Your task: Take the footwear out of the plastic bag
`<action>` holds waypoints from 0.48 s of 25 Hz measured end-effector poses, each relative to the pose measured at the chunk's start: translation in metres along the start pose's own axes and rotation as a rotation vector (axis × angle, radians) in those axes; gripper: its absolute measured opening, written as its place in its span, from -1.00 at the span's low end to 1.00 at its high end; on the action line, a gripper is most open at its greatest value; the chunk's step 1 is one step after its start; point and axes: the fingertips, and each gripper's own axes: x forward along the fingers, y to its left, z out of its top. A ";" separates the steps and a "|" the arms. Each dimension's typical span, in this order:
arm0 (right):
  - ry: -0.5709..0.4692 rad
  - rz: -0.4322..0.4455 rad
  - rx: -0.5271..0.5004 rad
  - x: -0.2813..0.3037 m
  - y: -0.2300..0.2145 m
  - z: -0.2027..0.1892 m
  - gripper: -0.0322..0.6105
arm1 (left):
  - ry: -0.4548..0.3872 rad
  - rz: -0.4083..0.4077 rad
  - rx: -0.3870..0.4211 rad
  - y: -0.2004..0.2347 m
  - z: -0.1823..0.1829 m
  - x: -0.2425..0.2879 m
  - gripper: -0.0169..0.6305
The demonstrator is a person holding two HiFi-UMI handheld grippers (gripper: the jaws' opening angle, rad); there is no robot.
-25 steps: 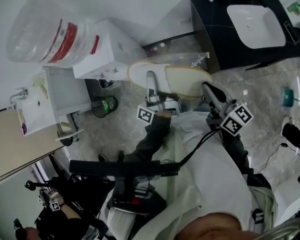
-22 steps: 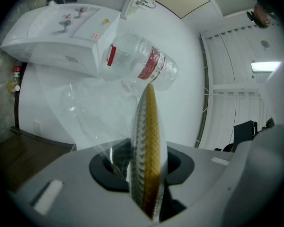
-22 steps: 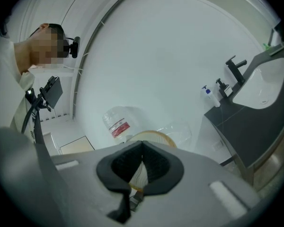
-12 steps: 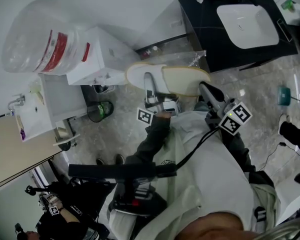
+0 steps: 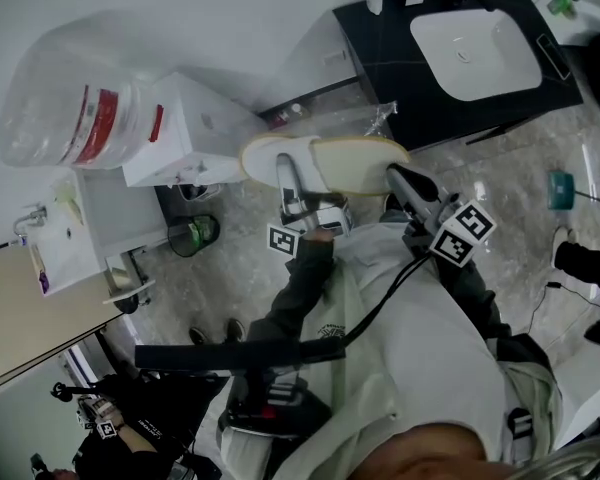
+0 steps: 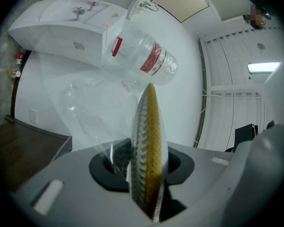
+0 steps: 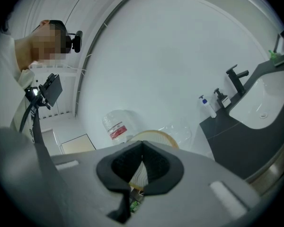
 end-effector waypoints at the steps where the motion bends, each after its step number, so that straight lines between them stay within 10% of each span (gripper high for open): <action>1: 0.001 0.002 0.000 -0.001 -0.001 0.001 -0.89 | -0.002 0.000 0.001 0.000 -0.001 0.000 -0.62; 12: 0.001 -0.003 0.010 -0.007 -0.007 -0.001 -0.89 | -0.005 0.014 0.001 0.004 -0.007 -0.005 -0.62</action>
